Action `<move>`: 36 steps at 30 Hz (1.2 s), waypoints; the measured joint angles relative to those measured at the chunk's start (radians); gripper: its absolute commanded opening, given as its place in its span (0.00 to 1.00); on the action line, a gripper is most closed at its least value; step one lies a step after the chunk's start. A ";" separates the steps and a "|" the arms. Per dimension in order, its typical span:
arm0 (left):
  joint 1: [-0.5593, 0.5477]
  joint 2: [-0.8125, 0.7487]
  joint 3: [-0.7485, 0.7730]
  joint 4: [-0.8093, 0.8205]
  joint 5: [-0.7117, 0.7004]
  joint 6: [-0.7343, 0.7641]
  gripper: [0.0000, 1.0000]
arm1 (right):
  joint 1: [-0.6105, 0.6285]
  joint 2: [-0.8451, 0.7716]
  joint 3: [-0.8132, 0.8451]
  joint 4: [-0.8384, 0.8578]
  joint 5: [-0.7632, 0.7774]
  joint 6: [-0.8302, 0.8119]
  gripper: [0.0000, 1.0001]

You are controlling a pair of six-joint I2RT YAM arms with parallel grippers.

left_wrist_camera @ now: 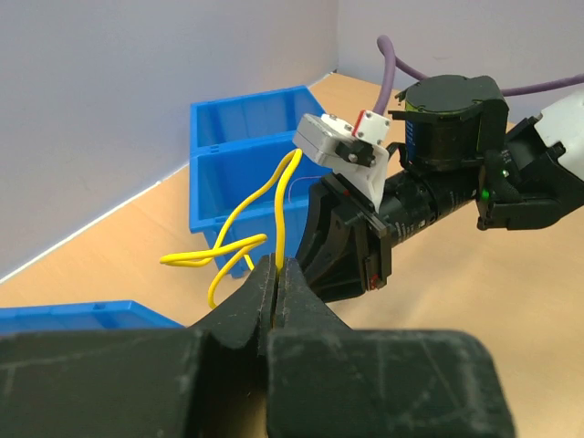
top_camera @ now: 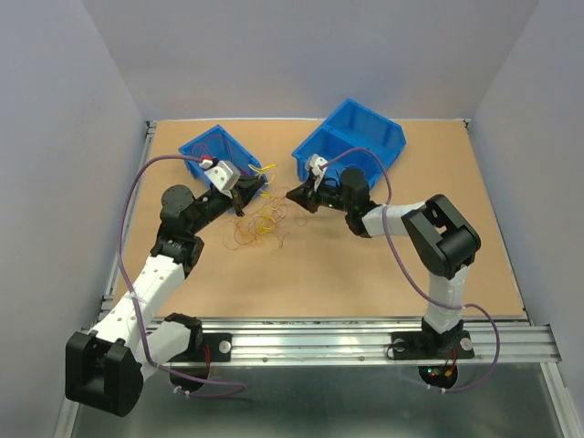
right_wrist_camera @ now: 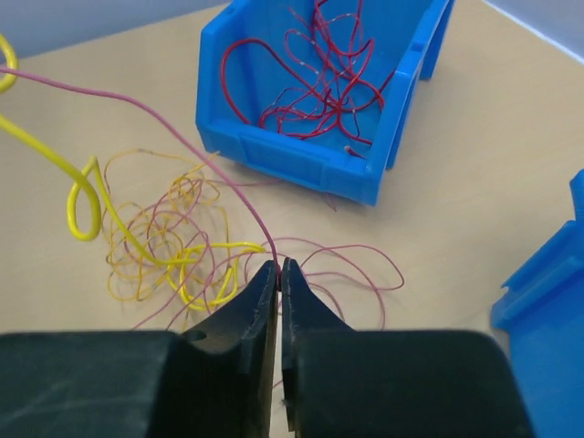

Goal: Untangle the cables

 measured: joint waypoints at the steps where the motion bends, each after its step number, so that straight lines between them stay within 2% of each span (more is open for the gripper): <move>1: 0.000 0.000 0.000 0.000 0.000 0.000 0.00 | 0.000 0.000 0.000 0.006 0.006 0.007 0.01; 7: 0.000 0.000 0.000 -0.001 -0.016 0.000 0.00 | 0.000 -0.051 -0.053 0.026 0.114 0.028 0.00; 10: 0.000 0.000 0.000 -0.001 -0.062 0.000 0.00 | 0.000 -0.178 -0.153 0.019 0.191 0.037 0.00; 15: 0.000 0.006 0.000 -0.005 -0.229 0.000 0.00 | 0.000 -0.428 -0.279 0.032 0.365 0.082 0.00; 19: 0.000 0.031 0.000 -0.010 -0.333 -0.001 0.00 | 0.000 -0.606 -0.323 0.026 0.516 0.126 0.00; 25: 0.000 0.084 0.001 -0.020 -0.392 0.000 0.00 | 0.000 -0.764 -0.332 0.010 0.661 0.180 0.01; 32: 0.000 0.126 0.006 -0.034 -0.410 0.000 0.00 | 0.000 -0.821 -0.314 -0.006 0.827 0.181 0.01; 36: 0.000 0.127 0.008 -0.035 -0.410 0.000 0.00 | 0.000 -0.753 -0.186 -0.049 0.863 0.161 0.01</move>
